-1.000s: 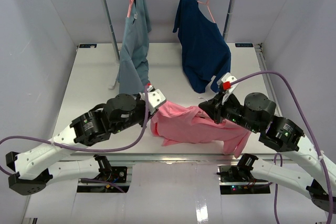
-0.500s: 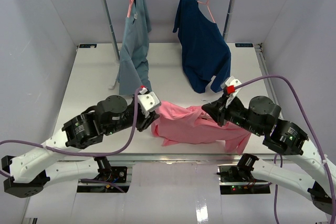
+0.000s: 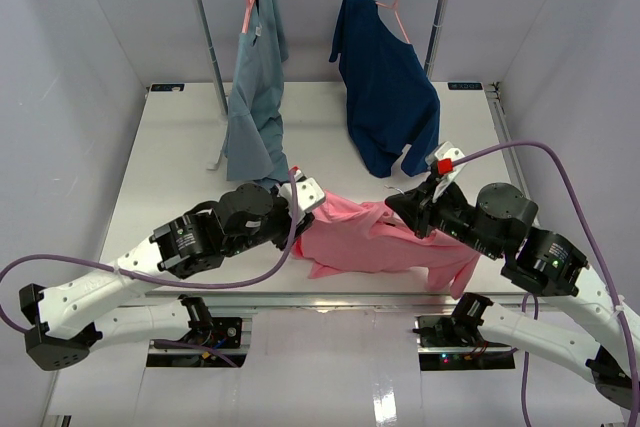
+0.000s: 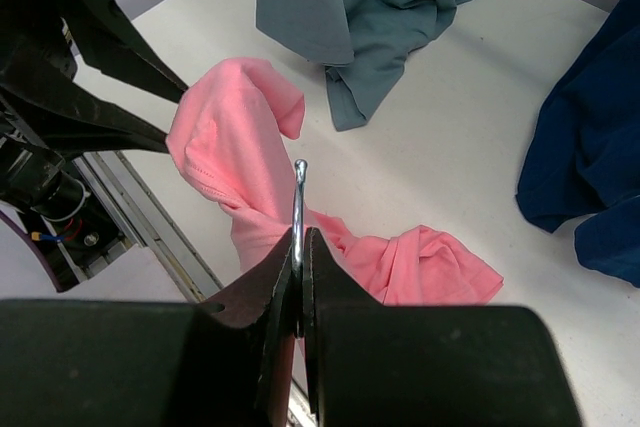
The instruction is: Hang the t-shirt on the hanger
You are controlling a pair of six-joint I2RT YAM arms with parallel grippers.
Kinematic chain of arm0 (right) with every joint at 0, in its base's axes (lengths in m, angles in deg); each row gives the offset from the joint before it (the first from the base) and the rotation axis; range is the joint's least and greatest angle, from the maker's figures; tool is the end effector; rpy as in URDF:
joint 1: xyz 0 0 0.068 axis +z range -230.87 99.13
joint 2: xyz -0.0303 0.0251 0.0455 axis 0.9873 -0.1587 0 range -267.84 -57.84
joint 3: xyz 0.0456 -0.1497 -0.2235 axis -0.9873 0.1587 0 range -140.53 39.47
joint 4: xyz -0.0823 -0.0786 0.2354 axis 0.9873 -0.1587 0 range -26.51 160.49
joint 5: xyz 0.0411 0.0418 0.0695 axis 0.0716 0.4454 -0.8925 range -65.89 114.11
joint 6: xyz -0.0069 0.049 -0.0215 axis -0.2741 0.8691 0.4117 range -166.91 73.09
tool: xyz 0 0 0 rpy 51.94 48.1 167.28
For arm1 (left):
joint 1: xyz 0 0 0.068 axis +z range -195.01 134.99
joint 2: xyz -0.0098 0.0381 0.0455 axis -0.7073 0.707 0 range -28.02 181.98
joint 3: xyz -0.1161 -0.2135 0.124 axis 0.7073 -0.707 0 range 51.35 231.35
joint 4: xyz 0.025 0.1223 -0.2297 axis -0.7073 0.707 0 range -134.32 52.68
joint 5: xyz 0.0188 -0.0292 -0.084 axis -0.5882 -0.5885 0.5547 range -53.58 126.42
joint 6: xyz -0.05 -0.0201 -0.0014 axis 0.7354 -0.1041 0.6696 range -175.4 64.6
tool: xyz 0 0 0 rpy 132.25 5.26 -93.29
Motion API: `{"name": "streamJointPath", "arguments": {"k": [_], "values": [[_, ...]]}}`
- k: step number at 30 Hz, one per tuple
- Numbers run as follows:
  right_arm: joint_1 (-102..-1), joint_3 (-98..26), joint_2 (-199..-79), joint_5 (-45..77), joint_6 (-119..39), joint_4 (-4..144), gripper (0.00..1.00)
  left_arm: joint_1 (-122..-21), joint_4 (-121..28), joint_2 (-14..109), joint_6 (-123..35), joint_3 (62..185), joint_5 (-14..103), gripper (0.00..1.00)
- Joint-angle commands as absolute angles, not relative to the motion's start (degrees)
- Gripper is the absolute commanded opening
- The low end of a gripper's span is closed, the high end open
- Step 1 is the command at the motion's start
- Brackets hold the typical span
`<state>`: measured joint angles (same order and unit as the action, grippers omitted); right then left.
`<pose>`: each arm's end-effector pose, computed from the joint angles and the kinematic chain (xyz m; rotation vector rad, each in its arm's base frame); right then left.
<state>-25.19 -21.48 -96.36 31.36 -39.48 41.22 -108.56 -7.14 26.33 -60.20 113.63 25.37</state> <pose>0.0745 0.1012 0.4138 -0.6215 1.6266 0.7134 0.0931 -0.1721 0.3680 1.0787 1.8006 -0.4258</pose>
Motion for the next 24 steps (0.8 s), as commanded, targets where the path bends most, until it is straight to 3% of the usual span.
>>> {"name": "streamJointPath", "arguments": {"k": [1, 9, 10, 11, 13, 24], "values": [[-25.05, -23.63, -94.62, 32.19, -38.56, 46.68, 0.08, -108.64, -9.86, 26.97, -58.69, 113.60, 20.73, 0.49], [-25.06, -23.89, -94.48, 32.90, -37.42, 47.21, 0.08, -108.64, -12.59, 29.20, -56.81, 112.17, 22.10, 0.46], [-25.06, -23.66, -94.37, 32.84, -37.30, 47.44, 0.08, -108.64, -12.83, 29.44, -56.93, 111.93, 22.69, 0.26], [-25.03, -23.45, -94.29, 32.91, -37.29, 47.50, 0.08, -108.64, -12.94, 29.60, -57.03, 111.87, 23.07, 0.12], [-25.03, -22.85, -94.11, 33.34, -37.59, 47.38, 0.08, -108.64, -12.65, 29.55, -56.99, 112.05, 23.03, 0.00], [-25.04, -22.51, -95.27, 37.91, -42.91, 40.20, 0.08, -108.64, -3.49, 26.31, -54.09, 122.30, 21.59, 0.00]]}}
